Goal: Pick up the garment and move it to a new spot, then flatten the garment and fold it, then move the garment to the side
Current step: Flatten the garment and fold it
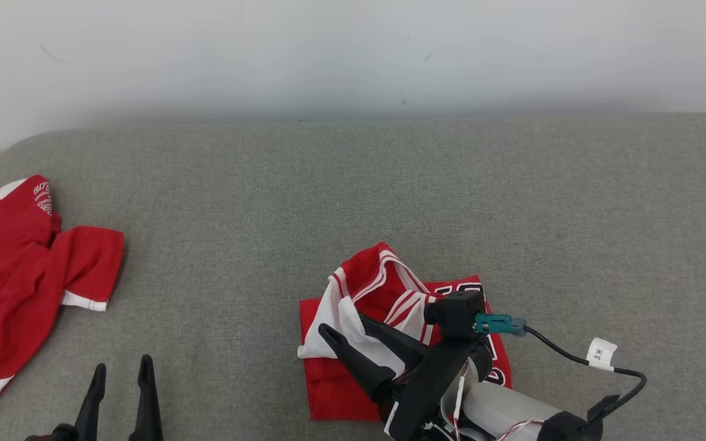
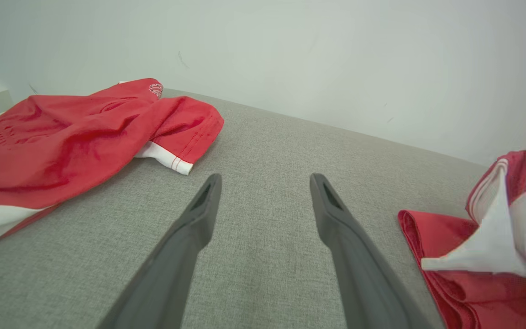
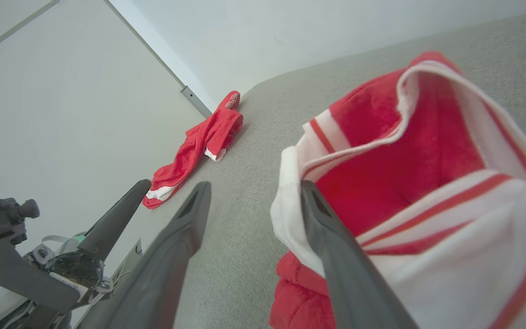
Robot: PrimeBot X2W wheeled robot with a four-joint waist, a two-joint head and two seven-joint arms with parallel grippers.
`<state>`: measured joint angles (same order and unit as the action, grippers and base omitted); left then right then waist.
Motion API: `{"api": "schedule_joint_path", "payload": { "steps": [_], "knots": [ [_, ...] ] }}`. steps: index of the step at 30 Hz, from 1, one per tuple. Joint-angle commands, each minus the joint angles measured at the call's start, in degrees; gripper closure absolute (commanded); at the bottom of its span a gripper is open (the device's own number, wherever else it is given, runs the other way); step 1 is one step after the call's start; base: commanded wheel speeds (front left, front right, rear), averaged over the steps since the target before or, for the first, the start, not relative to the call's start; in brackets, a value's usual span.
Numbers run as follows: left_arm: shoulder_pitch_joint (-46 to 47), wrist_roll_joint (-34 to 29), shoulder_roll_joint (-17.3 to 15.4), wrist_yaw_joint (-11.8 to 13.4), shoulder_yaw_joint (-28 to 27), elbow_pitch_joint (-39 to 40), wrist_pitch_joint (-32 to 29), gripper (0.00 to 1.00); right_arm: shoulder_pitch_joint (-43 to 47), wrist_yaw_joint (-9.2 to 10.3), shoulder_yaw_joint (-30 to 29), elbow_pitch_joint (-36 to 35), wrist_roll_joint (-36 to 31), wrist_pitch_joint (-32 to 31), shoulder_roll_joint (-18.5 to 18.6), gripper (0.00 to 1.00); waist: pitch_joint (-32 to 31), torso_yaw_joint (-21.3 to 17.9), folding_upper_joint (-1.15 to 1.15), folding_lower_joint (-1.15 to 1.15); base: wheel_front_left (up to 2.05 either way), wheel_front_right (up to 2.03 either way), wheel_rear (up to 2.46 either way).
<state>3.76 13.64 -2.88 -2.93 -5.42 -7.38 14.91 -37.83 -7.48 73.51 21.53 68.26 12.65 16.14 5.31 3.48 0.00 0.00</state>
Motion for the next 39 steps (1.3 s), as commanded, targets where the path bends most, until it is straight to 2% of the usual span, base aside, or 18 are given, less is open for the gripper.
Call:
{"api": "schedule_joint_path", "payload": {
  "steps": [1,13,22,32,39],
  "knots": [
    [-0.24,0.09,-0.02,0.06,-0.22,-0.12,0.19,0.0,0.18,-0.02,0.07,-0.75,-0.01,0.58,0.28,0.0,-0.23,-0.23,0.0,0.0,0.0,0.0,0.0],
    [-1.57,0.04,-0.02,-0.08,-0.55,0.29,0.18,0.0,0.66,-0.02,-1.55,-9.0,-0.58,2.58,5.28,0.0,-1.48,-1.17,0.0,0.0,0.0,0.0,0.0],
    [-2.48,0.01,-0.02,0.28,-1.31,1.26,0.19,0.0,6.43,-0.02,-14.03,-13.2,-5.56,2.6,9.57,0.0,-1.62,-1.58,0.0,0.0,0.0,0.0,0.0],
    [-2.41,0.16,-0.02,0.18,-1.64,1.35,0.19,0.0,11.49,-0.02,-21.91,-10.09,-11.97,2.61,10.95,0.0,-1.28,-1.78,0.0,0.0,0.0,0.0,0.0],
    [-2.32,0.04,-0.02,0.51,-1.45,1.78,0.19,0.0,12.92,-0.02,-24.18,-1.02,-17.79,2.61,8.87,0.0,-1.14,-1.58,0.0,0.0,0.0,0.0,0.0]
  ]
}}
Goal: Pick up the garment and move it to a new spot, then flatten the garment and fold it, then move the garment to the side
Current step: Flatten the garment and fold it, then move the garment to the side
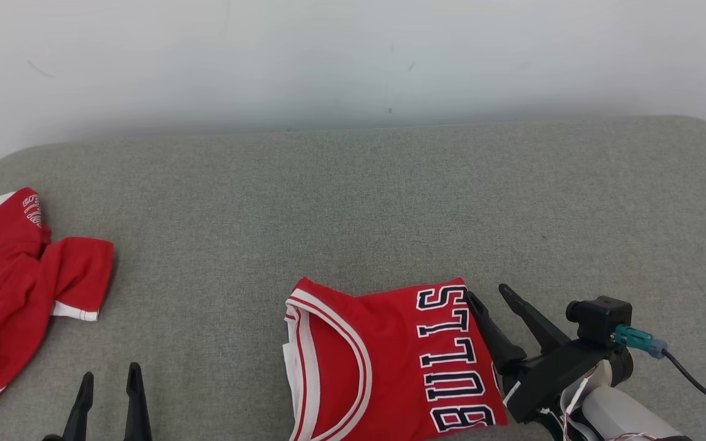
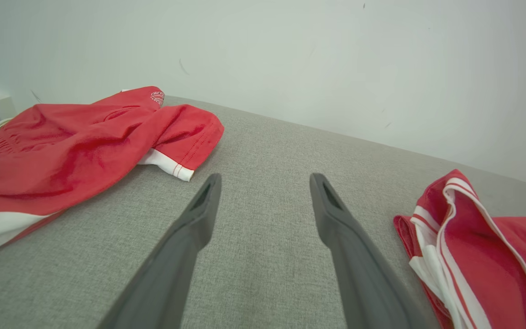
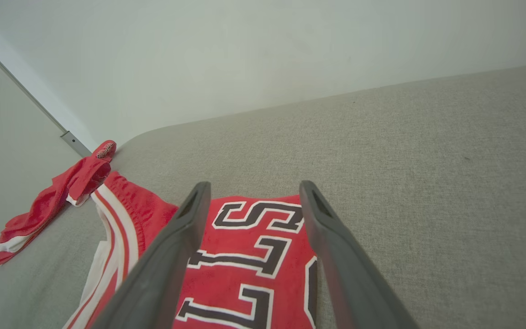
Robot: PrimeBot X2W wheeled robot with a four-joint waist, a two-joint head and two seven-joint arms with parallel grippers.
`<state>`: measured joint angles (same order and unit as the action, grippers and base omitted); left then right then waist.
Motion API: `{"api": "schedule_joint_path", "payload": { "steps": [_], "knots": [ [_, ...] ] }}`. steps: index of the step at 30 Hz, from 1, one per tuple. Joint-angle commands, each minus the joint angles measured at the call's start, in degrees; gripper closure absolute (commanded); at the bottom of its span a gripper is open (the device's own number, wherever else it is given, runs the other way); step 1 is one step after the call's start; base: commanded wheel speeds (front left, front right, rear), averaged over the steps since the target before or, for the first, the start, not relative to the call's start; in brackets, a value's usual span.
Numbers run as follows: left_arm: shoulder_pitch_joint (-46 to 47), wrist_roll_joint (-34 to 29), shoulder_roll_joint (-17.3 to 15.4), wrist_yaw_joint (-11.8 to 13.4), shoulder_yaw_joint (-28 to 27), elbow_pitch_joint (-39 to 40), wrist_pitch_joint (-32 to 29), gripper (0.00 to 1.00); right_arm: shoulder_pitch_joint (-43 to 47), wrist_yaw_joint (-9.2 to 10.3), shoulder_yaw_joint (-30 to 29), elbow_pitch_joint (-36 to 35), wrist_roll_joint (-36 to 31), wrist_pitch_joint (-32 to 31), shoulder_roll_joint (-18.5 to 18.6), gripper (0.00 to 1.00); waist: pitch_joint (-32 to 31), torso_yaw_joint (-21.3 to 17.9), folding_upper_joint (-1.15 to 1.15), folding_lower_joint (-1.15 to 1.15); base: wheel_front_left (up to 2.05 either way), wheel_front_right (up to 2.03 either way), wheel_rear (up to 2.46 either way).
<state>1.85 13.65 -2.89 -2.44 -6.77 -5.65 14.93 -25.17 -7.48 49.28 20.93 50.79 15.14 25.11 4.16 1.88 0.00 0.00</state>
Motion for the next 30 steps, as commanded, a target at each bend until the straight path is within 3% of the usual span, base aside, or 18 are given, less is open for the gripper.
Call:
{"api": "schedule_joint_path", "payload": {
  "steps": [1,9,24,25,26,27,30],
  "knots": [
    [-0.46,-0.03,-0.02,0.05,-0.09,0.2,0.17,0.0,0.47,-0.02,-0.33,0.69,-0.21,0.07,-0.39,0.0,0.03,0.05,0.0,0.0,0.0,0.0,0.0],
    [-0.54,-0.51,-0.01,0.09,-0.83,0.74,0.17,0.0,0.39,-0.02,-1.23,7.84,-1.27,-2.46,-2.61,0.0,0.38,-0.01,0.0,0.0,0.0,0.0,0.0],
    [0.24,-0.54,-0.01,0.26,-0.73,0.58,0.18,0.0,-1.32,-0.02,1.39,16.71,2.91,-8.77,-6.93,0.0,1.34,0.49,0.0,0.0,0.0,0.0,0.0],
    [0.26,-0.5,-0.01,0.31,-0.68,0.56,0.17,0.0,-1.36,-0.02,1.85,16.82,3.52,-9.51,-7.15,0.07,1.41,0.52,0.0,0.0,0.0,0.0,0.0],
    [0.26,-0.45,-0.01,0.34,-0.63,0.54,0.17,0.0,-1.32,-0.02,2.35,16.72,4.19,-10.11,-7.32,0.58,1.49,0.55,0.0,0.0,0.0,0.0,0.0],
    [0.29,-0.41,-0.01,0.28,-0.66,0.49,0.17,0.0,-1.38,-0.02,2.82,16.32,4.61,-10.26,-7.37,1.0,1.57,0.57,0.0,0.0,0.0,0.0,0.0],
    [0.46,-0.33,-0.01,0.07,-0.91,0.36,0.18,0.0,-1.71,-0.02,3.37,15.78,5.33,-10.02,-6.9,1.0,1.72,0.56,0.0,0.0,0.0,0.0,0.0]
  ]
}}
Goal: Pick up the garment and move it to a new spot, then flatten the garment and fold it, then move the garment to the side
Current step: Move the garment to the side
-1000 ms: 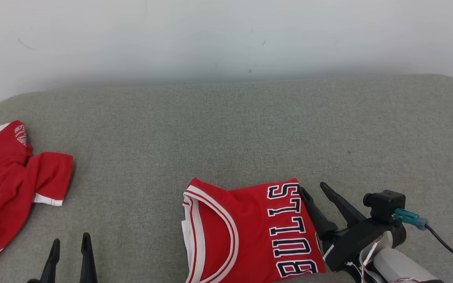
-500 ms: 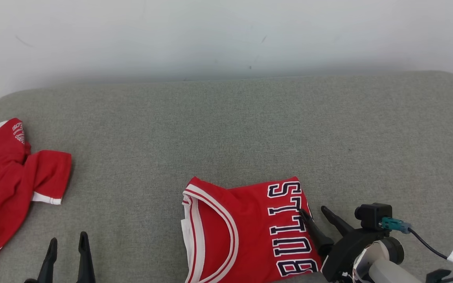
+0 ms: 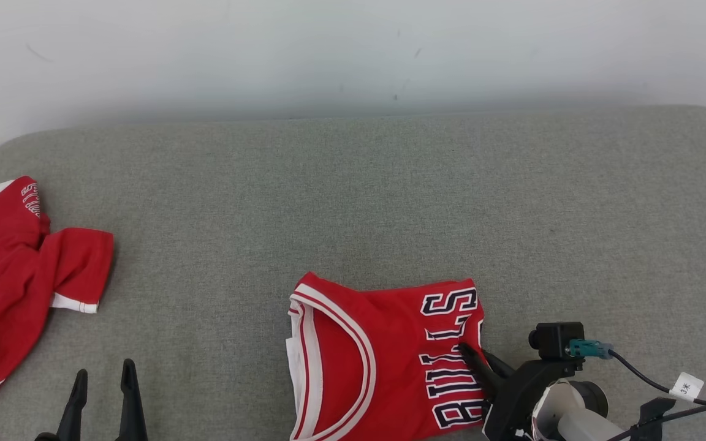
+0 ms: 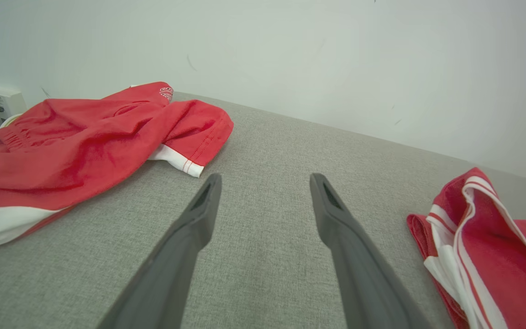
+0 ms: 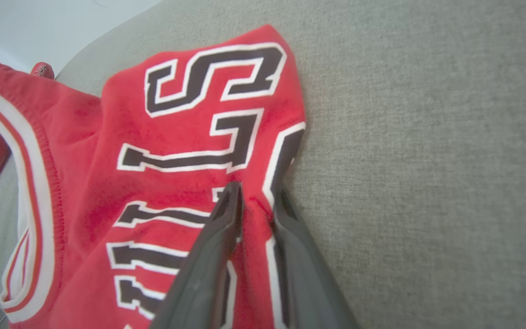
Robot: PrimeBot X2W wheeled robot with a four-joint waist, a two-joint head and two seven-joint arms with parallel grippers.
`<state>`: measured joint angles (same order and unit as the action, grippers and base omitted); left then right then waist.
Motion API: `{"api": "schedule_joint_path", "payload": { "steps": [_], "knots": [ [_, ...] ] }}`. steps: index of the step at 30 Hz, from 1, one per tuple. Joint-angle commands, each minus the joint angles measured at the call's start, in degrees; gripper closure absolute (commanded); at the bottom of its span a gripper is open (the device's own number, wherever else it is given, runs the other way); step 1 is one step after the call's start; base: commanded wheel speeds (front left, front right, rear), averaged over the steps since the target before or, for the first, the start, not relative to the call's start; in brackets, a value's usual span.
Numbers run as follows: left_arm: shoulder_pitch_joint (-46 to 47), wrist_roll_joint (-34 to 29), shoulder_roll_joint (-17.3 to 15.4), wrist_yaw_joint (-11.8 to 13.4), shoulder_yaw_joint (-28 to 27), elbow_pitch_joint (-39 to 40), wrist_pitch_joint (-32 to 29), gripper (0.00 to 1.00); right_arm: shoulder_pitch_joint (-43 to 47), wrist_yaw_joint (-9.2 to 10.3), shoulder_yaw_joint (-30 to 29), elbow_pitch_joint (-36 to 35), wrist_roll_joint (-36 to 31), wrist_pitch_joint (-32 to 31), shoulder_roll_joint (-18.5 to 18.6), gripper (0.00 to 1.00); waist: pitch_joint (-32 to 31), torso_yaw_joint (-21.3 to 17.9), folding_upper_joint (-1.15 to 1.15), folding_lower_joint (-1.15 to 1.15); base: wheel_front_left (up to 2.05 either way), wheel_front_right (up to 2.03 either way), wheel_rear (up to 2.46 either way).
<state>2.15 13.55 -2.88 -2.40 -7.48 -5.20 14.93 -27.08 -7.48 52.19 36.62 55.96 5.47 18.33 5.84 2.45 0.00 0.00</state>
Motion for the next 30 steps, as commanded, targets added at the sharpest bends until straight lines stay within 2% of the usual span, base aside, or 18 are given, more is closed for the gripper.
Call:
{"api": "schedule_joint_path", "payload": {
  "steps": [1,16,30],
  "knots": [
    [0.22,-0.19,-0.03,-0.03,-0.31,-0.13,0.18,0.0,-0.19,-0.02,0.6,0.0,0.2,0.13,0.28,1.0,0.1,-0.06,0.0,0.0,0.0,0.0,0.0],
    [0.43,-0.04,-0.03,0.11,-0.59,0.62,0.17,0.0,-7.93,0.0,1.58,-0.27,0.96,4.86,4.22,1.0,1.07,-1.87,0.0,0.0,0.0,0.0,0.0],
    [3.15,-1.61,-0.03,-1.21,-2.5,2.89,0.17,0.0,-21.82,0.0,-0.09,6.11,0.99,6.29,10.52,1.0,7.15,-4.16,0.0,0.0,0.0,0.0,0.0]
  ]
}}
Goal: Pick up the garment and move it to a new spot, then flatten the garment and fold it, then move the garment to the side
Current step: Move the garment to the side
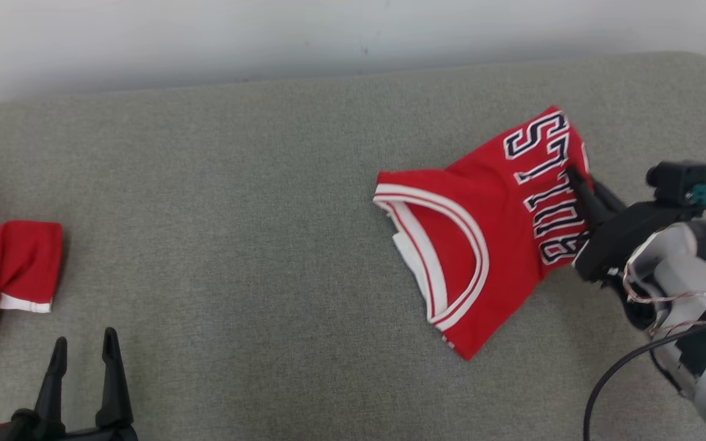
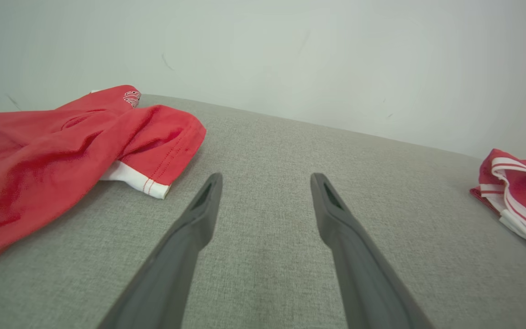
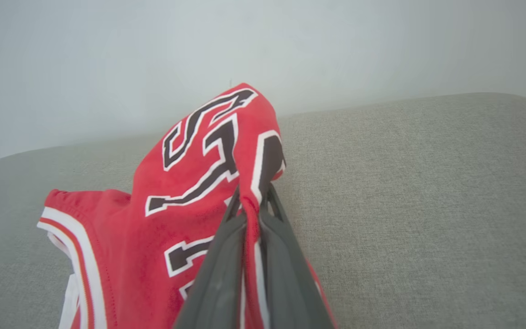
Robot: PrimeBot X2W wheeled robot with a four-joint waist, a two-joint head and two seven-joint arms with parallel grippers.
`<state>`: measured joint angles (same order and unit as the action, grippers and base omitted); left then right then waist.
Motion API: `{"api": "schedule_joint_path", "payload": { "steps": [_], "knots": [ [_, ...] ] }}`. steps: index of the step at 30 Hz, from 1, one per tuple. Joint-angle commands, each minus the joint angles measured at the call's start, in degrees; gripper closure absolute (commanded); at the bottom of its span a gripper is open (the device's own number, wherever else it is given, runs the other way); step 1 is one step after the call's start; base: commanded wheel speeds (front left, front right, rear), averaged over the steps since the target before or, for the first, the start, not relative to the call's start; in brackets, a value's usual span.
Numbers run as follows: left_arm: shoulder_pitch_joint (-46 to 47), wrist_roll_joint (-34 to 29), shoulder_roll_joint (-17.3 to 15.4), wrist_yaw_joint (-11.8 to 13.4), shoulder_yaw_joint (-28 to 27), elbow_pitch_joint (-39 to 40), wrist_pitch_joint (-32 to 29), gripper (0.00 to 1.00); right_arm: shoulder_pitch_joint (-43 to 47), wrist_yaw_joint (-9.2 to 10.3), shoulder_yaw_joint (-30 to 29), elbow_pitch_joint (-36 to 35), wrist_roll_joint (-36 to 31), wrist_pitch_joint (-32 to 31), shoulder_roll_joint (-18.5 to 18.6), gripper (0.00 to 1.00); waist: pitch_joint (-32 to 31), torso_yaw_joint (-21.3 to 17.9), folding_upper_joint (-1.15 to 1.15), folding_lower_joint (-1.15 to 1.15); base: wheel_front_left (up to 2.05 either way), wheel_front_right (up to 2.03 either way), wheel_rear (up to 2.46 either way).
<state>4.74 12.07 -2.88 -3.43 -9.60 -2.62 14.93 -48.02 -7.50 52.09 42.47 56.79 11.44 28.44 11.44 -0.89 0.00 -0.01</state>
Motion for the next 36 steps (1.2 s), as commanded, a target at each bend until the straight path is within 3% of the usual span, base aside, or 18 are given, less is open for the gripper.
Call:
{"api": "schedule_joint_path", "payload": {
  "steps": [1,14,36],
  "knots": [
    [0.8,-0.28,-0.02,-0.31,-0.62,0.43,0.17,0.0,-1.8,0.02,-0.25,0.76,0.35,0.44,0.97,1.0,2.05,-1.0,0.0,0.01,0.0,0.0,0.0],
    [3.37,-2.39,-1.08,-1.43,-3.38,3.73,0.17,0.0,-11.91,0.02,-0.69,5.55,0.25,0.65,5.48,1.0,8.61,-3.69,0.0,0.01,0.0,0.0,0.0],
    [3.29,-3.85,-4.46,-1.02,-5.35,11.54,-0.44,0.0,-25.36,0.02,1.88,14.0,-2.78,-1.24,11.68,1.0,16.32,-6.45,0.0,0.01,0.0,0.0,0.0]
  ]
}}
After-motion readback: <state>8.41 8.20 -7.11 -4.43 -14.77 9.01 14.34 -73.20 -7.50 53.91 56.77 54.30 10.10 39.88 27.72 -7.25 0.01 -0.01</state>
